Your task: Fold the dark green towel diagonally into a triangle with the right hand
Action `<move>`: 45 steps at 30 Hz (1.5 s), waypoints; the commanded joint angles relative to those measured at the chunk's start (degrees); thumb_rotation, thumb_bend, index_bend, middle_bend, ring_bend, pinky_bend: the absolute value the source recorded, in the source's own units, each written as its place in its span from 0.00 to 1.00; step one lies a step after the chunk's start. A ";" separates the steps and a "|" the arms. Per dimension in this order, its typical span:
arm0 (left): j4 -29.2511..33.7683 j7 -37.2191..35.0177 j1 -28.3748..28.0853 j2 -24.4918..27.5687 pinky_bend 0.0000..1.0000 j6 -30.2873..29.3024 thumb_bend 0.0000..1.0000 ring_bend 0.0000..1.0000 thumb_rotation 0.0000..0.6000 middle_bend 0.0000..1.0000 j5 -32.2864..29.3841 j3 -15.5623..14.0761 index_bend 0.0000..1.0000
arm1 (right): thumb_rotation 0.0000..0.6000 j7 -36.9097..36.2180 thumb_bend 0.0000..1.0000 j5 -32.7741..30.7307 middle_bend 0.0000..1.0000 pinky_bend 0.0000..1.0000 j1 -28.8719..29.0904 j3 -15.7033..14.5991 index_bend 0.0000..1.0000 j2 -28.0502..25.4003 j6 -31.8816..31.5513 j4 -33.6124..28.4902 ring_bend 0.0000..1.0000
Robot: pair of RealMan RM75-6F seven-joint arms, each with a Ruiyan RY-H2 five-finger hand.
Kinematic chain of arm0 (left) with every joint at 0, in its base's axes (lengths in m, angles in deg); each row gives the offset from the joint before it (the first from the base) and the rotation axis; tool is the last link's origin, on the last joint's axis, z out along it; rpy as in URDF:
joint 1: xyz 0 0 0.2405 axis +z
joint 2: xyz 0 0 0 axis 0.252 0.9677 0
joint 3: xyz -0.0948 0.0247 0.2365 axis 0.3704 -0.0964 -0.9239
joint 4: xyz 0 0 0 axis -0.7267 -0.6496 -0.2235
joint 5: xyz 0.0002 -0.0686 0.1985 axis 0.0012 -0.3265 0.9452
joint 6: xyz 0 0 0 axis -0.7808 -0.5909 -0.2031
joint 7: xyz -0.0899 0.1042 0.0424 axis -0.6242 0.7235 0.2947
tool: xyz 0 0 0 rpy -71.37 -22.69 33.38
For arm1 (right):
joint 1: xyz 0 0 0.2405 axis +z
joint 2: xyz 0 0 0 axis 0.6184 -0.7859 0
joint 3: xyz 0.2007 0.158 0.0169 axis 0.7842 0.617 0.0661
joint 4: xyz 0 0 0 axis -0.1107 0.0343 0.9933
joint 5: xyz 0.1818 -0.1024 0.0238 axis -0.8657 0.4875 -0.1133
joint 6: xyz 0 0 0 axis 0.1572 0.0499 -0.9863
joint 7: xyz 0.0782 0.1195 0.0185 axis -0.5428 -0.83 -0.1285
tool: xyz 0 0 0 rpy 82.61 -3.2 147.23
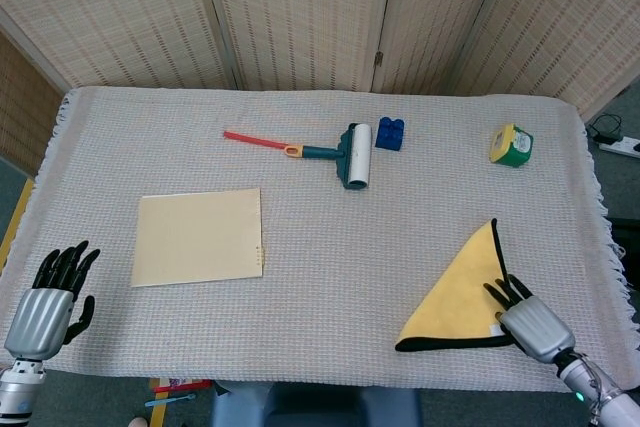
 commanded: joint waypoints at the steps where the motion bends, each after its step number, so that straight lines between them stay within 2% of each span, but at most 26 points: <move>1: -0.08 0.09 -0.05 -0.08 0.00 0.15 0.66 0.00 1.00 0.03 -0.13 0.02 0.00 | 0.99 -0.62 0.44 -0.17 0.09 0.00 -0.50 0.35 0.64 -0.04 -0.31 0.55 0.04; 13: -0.38 0.50 -0.31 -0.46 0.00 0.95 0.66 0.00 1.00 0.03 -0.80 0.12 0.00 | 0.99 -2.61 0.44 0.14 0.08 0.00 -1.49 0.62 0.64 0.99 1.41 3.15 0.04; 16: -0.43 0.45 -0.34 -0.46 0.00 0.99 0.66 0.00 1.00 0.03 -0.87 0.16 0.00 | 0.98 -2.98 0.44 -0.47 0.05 0.00 -1.52 0.68 0.53 0.42 2.40 2.32 0.02; 20: -0.49 0.34 -0.38 -0.42 0.00 1.07 0.66 0.00 1.00 0.03 -0.93 0.16 0.00 | 0.99 -3.62 0.44 -0.56 0.00 0.00 -1.55 0.78 0.24 -0.37 2.87 1.41 0.01; 23: -0.55 0.24 -0.40 -0.42 0.00 1.06 0.66 0.00 1.00 0.03 -0.91 0.16 0.00 | 0.99 -3.02 0.44 -0.68 0.00 0.00 -1.75 0.87 0.14 -0.90 3.03 0.94 0.00; 28: -0.55 0.14 -0.39 -0.44 0.00 0.93 0.66 0.00 1.00 0.03 -0.77 0.12 0.00 | 0.99 -4.18 0.44 0.03 0.00 0.00 -2.21 0.89 0.12 -2.08 2.06 -0.63 0.00; 35: -0.53 0.05 -0.34 -0.39 0.00 0.70 0.66 0.00 1.00 0.03 -0.73 0.17 0.00 | 0.99 -14.11 0.44 2.44 0.00 0.00 -4.47 2.06 0.12 -6.53 -6.95 -5.66 0.00; 39: -0.46 0.23 -0.53 -0.55 0.00 1.18 0.66 0.00 1.00 0.03 -0.52 -0.10 0.00 | 0.99 -19.49 0.44 3.21 0.00 0.00 -6.66 3.46 0.07 -7.97 -13.53 -8.61 0.00; 42: -0.24 0.54 -0.54 -0.57 0.00 1.33 0.66 0.00 1.00 0.03 -0.41 -0.27 0.00 | 1.00 -18.77 0.44 1.56 0.00 0.00 -8.35 4.77 0.01 -7.61 -16.05 -10.29 0.00; 45: 0.50 1.18 -0.49 -0.34 0.00 1.86 0.66 0.00 1.00 0.03 -0.99 -0.38 0.00 | 1.00 -14.75 0.44 -1.34 0.00 0.00 -10.58 7.42 0.00 -5.64 -19.83 -12.10 0.00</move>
